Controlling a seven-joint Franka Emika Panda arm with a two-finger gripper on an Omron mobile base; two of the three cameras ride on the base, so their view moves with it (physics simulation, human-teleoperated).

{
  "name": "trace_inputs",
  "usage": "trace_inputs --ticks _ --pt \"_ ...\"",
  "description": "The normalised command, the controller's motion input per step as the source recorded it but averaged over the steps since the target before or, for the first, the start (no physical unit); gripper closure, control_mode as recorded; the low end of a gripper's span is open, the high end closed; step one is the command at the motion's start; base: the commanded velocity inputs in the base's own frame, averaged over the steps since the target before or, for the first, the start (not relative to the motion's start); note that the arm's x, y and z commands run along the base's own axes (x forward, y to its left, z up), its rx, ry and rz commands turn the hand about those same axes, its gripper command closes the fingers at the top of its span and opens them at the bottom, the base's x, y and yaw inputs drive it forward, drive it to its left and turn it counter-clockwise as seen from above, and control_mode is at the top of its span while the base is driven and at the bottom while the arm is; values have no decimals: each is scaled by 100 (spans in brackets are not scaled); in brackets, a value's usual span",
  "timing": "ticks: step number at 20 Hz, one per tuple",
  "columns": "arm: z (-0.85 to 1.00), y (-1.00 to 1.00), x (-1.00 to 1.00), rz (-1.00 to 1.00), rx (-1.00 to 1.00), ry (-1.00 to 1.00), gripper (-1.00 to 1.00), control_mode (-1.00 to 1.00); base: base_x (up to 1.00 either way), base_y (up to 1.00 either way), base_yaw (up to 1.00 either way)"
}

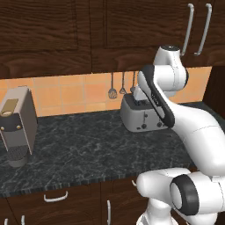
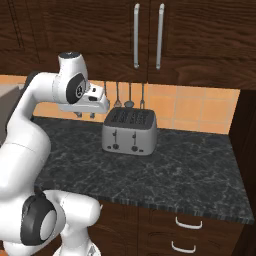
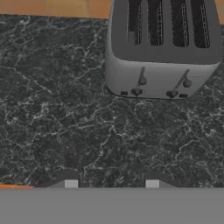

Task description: Navigate to the stand mixer.

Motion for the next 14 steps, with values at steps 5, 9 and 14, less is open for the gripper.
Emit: trace_inputs --ticks 5,9,14 --pt "0 9 -13 19 0 0 -100 -100 0 0 0" --pt "0 23 -23 41 -4 0 -100 -100 0 0 0" --pt "0 11 -18 35 -2 0 -100 -100 0 0 0"
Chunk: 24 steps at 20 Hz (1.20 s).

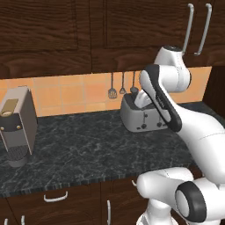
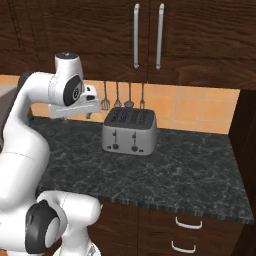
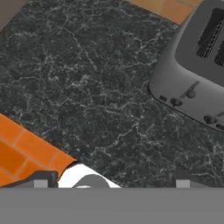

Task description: Navigate to the stand mixer.

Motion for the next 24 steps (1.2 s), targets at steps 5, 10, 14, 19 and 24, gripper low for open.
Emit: trace_inputs --ticks 5,10,14,19,24 --pt "-3 -1 -34 -7 0 0 -100 -100 0 0 0" --pt "0 -8 -100 -42 4 -9 -100 -100 0 0 0" --pt "9 0 -68 -23 0 -6 -100 -100 0 0 0" --pt "1 2 -6 -1 0 0 -100 100 -2 2 0" --pt "0 0 0 0 0 0 -100 100 -52 42 51"
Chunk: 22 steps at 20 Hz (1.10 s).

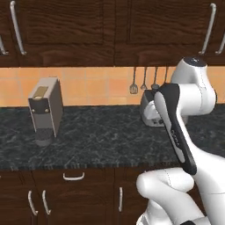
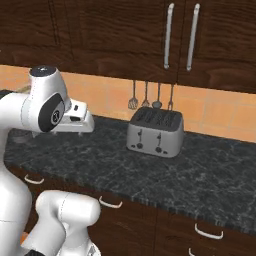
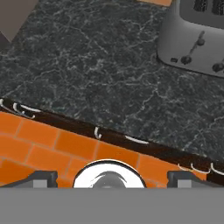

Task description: Navigate to the stand mixer.

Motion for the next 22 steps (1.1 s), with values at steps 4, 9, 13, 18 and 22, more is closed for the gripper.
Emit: trace_inputs --ticks 4,9,13,18,22 --pt "0 0 0 0 0 0 -100 100 -34 30 76" --pt "0 0 0 0 0 0 -100 100 -16 44 82" --pt "0 0 0 0 0 0 -100 100 -21 38 81" --pt "0 0 0 0 0 0 -100 100 -23 41 79" --pt "0 0 0 0 0 0 -100 100 -15 43 82"
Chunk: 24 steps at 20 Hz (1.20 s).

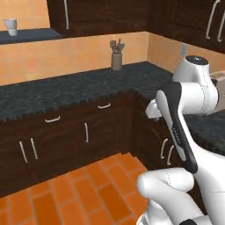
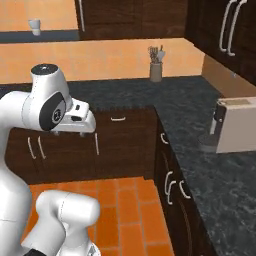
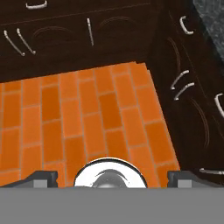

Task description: Navigate to the stand mixer.

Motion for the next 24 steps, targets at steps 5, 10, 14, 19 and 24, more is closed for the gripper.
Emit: trace_inputs --ticks 5,10,14,19,24 --pt "0 0 0 0 0 0 -100 100 -11 32 69" --pt "0 0 0 0 0 0 -100 100 47 0 1" --pt "0 0 0 0 0 0 -100 100 100 4 8" --pt "0 0 0 0 0 0 -100 100 98 27 13" --pt "0 0 0 0 0 0 -100 100 8 97 71"
